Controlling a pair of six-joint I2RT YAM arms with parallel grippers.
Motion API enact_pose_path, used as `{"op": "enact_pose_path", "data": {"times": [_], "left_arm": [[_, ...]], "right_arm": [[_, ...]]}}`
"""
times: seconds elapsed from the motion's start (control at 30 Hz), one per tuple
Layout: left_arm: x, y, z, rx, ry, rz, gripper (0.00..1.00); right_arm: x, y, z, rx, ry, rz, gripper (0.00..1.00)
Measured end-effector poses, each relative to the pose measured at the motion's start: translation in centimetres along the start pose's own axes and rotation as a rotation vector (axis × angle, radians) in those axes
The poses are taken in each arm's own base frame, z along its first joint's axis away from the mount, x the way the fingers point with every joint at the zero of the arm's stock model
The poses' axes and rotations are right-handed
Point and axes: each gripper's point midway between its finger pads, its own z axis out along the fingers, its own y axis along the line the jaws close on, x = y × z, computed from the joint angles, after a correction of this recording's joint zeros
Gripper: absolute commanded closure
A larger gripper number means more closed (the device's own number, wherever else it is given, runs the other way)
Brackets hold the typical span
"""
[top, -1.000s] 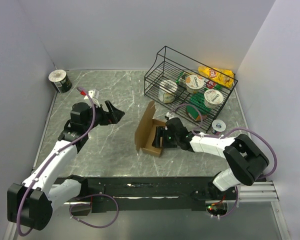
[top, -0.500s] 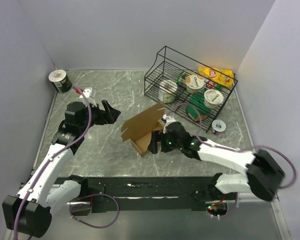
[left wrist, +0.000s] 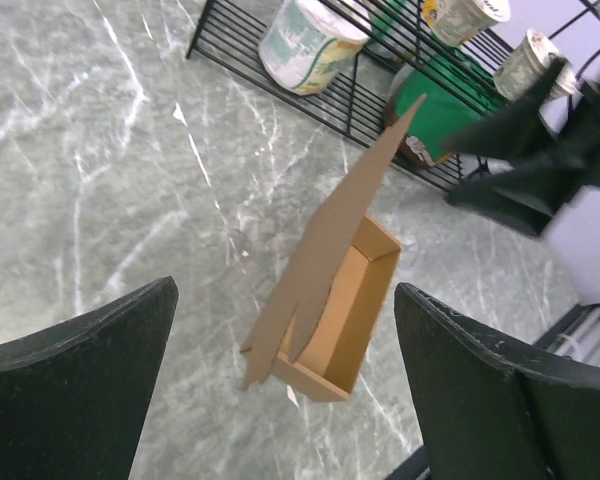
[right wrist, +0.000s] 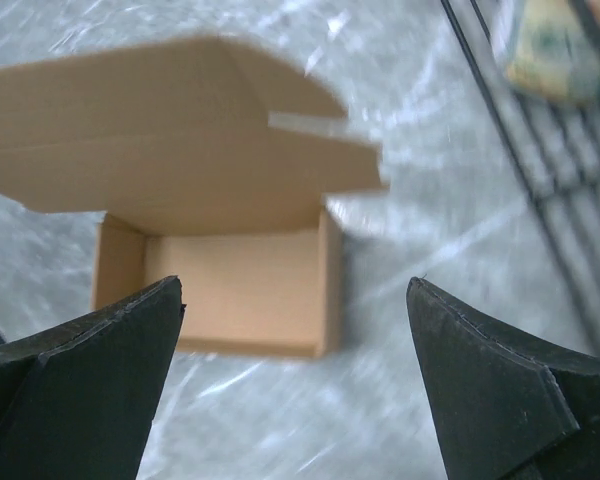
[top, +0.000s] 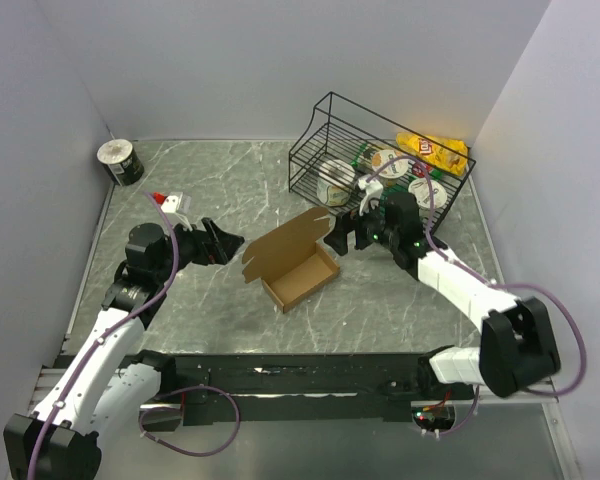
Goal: Fold the paper box
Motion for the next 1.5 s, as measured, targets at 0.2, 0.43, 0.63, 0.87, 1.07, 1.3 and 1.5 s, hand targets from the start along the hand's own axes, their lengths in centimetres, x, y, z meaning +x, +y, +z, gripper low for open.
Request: {"op": "enact_pose_path", "data": {"times": [0.2,0.43,0.63,0.87,1.07,1.3,1.5], "left_arm": [[1.1,-0.2,-0.5,0.022,0.003,-0.042,0.04],[1.2,-0.8,-0.7,0.054,0.003,-0.045,0.04],[1.5,-1.0,-0.6,0.074,0.021,-0.046,0.04],[1.7,-1.3,-0.6,0.093,0.031,-0.046,0.04],[1.4,-1.5,-0.5,0.104,0.021,-0.040,0.04],[1.4,-1.0,-0.4,0.080,0.011,-0.042,0.04],[2.9,0.3,0.0,0.045,0.030,-0.066,0.04]], "right_arm": [[-0.9,-1.8,2.7,-0.134,-0.014,-0.101,0.01],[-1.4,-2.2,5.6,-0.253,-0.030,-0.189,0.04],[-1.4,-1.9,6.4,-0.304,-0.059,-0.221,0.07],[-0.7,-1.6,7.5,-0.358,-0.037,-0.235,0.19],[-0.3,-1.3,7.5,-0.374,-0.027,-0.237,0.49],[-0.3,-1.2,7.5,-0.372,-0.024,-0.231,0.64],[0.4,-1.1,7.3,-0.365,-0.012,-0.214,0.69]]}}
